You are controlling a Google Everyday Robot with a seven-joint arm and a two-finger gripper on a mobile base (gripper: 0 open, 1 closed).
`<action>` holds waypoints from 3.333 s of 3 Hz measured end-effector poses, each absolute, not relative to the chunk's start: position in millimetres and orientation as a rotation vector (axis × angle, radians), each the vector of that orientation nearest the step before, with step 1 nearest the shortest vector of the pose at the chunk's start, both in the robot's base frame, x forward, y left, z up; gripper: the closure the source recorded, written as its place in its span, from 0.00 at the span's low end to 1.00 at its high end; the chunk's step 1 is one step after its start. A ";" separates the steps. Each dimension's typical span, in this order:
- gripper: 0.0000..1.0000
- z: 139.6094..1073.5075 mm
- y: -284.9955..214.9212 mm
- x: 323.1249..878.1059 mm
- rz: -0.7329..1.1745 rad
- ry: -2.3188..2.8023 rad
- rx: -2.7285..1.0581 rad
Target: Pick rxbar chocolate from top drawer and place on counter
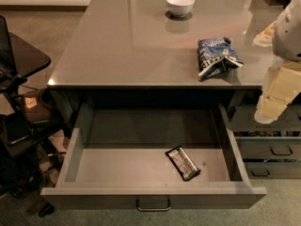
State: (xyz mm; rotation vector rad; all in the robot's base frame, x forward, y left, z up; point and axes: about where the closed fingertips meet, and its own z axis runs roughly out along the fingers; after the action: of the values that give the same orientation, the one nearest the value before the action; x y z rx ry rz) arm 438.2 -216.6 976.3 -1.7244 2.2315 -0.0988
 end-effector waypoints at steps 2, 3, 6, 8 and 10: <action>0.00 966.2 -214.8 441.9 -0.069 2.238 -1.706; 0.00 937.4 -209.7 445.8 0.037 2.242 -1.679; 0.00 823.3 -174.6 440.4 0.449 2.179 -1.645; 0.00 806.4 -164.8 438.2 0.454 2.173 -1.596; 0.00 741.3 -105.7 474.6 0.609 2.100 -1.322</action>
Offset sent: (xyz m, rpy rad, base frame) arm 0.0084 0.0027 -0.0289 0.0505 0.0420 -0.0200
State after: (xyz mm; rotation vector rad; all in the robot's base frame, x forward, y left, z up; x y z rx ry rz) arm 474.6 -105.7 741.3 -1.3218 2.1005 0.6091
